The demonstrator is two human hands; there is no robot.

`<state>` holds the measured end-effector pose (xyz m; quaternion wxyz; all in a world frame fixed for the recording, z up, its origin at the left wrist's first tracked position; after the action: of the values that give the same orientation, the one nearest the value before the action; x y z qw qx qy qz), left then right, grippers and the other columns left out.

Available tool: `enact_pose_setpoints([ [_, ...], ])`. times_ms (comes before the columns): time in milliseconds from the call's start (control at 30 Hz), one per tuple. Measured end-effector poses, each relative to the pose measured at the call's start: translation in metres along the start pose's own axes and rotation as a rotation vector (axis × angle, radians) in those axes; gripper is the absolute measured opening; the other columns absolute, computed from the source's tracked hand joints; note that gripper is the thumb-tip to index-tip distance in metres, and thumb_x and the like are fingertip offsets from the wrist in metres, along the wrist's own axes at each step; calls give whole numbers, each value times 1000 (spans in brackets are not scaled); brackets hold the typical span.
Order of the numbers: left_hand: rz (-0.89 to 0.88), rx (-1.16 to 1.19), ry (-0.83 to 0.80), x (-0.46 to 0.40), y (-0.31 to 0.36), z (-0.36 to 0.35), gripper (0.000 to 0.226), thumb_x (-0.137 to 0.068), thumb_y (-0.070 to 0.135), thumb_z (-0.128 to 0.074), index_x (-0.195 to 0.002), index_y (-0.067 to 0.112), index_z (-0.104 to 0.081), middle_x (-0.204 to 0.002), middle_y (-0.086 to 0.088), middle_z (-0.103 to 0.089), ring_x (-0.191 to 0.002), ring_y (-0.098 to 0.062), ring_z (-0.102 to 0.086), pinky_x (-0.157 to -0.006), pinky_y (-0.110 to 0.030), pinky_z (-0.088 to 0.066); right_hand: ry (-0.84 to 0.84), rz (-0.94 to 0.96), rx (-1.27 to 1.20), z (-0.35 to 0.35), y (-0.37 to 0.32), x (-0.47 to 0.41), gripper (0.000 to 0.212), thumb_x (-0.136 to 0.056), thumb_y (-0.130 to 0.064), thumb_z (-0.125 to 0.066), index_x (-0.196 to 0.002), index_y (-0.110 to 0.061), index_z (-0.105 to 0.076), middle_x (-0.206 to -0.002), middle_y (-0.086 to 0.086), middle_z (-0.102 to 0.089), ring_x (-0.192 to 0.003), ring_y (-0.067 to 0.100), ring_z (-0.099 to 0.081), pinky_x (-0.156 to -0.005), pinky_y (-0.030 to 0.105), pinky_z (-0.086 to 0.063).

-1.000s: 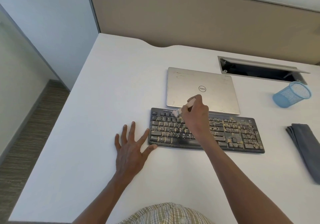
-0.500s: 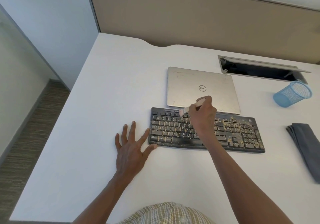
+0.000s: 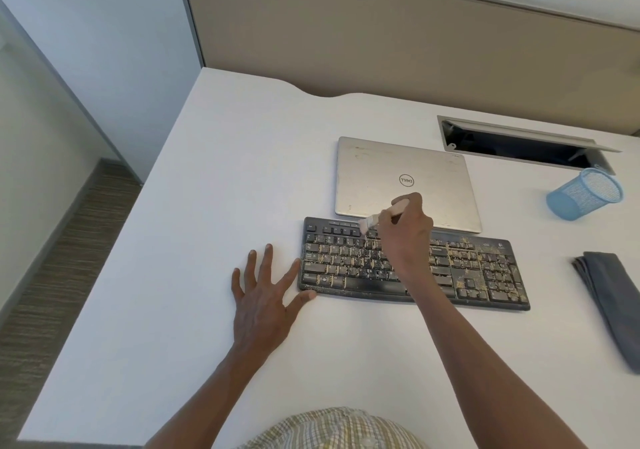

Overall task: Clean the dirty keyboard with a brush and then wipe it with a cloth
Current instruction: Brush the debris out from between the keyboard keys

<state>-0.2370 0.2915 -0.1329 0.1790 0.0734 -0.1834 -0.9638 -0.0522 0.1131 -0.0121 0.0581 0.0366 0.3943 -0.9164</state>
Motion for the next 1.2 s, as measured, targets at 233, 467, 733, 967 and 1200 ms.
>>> enact_pose_setpoints([
  [233,11,-15,-12,0,1,-1,67,-93,79,-30,-148,44,-47,-168,-9,-18,-155,-36,-9,-121,-61,-14,-183,159,-11,-1,-22,-1,14,-94,-10,-57,-105,-13,-49,-76,3,-61,-53,14,-59,-41,21,-43],
  [467,8,-26,-17,-1,1,0,66,-94,78,-32,-148,44,-47,-168,-10,-19,-155,-37,-10,-119,-63,-16,-494,356,14,-30,-48,-2,17,-95,-1,-54,-105,-14,-50,-73,-5,-61,-48,14,-53,-43,22,-41],
  [733,5,-27,-8,0,1,1,69,-94,80,-26,-148,43,-47,-168,-12,-20,-154,-39,-12,-119,-64,-17,-525,413,222,-6,-41,-14,18,-93,0,-52,-104,-14,-51,-66,-10,-55,-49,8,-52,-44,19,-36],
  [967,3,-13,-4,0,2,3,68,-94,79,-28,-147,42,-48,-167,-12,-21,-154,-39,-12,-119,-64,-17,-556,382,160,-12,-34,-13,19,-95,-3,-55,-100,-21,-50,-74,1,-65,-54,19,-60,-45,28,-45],
  [1200,6,-21,-12,0,1,1,68,-93,79,-30,-148,43,-47,-168,-11,-19,-155,-38,-11,-119,-64,-16,-505,402,229,10,-32,-19,20,-93,-1,-55,-98,-20,-51,-77,-4,-64,-61,12,-61,-48,23,-45],
])
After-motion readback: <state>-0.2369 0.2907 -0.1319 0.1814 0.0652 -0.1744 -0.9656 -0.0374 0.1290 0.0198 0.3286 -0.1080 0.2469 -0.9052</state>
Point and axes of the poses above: each hand's wrist, its own x-axis away from the middle knuckle, its own z-axis out of the back of the hand, y = z × x, the point moved 3 cm from there along -x, towards the middle knuckle
